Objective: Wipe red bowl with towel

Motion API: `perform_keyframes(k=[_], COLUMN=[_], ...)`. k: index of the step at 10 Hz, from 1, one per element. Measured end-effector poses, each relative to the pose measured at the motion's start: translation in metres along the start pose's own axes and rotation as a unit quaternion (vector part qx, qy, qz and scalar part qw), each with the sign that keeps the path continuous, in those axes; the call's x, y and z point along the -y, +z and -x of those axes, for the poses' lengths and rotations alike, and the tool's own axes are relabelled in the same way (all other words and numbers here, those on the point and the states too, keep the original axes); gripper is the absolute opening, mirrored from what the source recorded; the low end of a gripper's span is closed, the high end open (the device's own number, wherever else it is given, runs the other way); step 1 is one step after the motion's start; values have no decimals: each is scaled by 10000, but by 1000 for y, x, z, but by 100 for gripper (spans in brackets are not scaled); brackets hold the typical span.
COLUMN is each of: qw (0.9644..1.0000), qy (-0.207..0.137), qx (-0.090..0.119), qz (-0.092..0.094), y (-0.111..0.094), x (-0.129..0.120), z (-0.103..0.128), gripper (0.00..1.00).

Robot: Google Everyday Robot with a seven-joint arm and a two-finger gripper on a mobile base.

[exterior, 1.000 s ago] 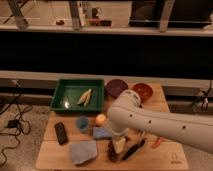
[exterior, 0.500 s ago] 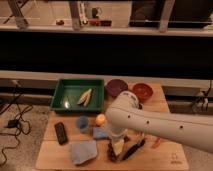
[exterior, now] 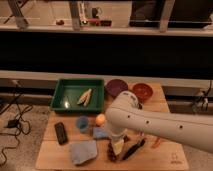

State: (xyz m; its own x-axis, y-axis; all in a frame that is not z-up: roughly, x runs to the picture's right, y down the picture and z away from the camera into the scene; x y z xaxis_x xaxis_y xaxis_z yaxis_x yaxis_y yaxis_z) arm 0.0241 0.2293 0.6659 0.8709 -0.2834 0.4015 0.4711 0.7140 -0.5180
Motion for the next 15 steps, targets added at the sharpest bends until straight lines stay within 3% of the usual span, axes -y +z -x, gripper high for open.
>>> perform_keyframes(k=[6, 11, 13, 15], qw=[10000, 9957, 9919, 9918], qy=[-23, -598, -814, -819], qx=[42, 573, 800, 796], qz=[29, 420, 552, 568], y=[3, 48, 61, 60], x=[-2, -9, -13, -14], z=[2, 86, 103, 102], gripper=[80, 80, 80, 80])
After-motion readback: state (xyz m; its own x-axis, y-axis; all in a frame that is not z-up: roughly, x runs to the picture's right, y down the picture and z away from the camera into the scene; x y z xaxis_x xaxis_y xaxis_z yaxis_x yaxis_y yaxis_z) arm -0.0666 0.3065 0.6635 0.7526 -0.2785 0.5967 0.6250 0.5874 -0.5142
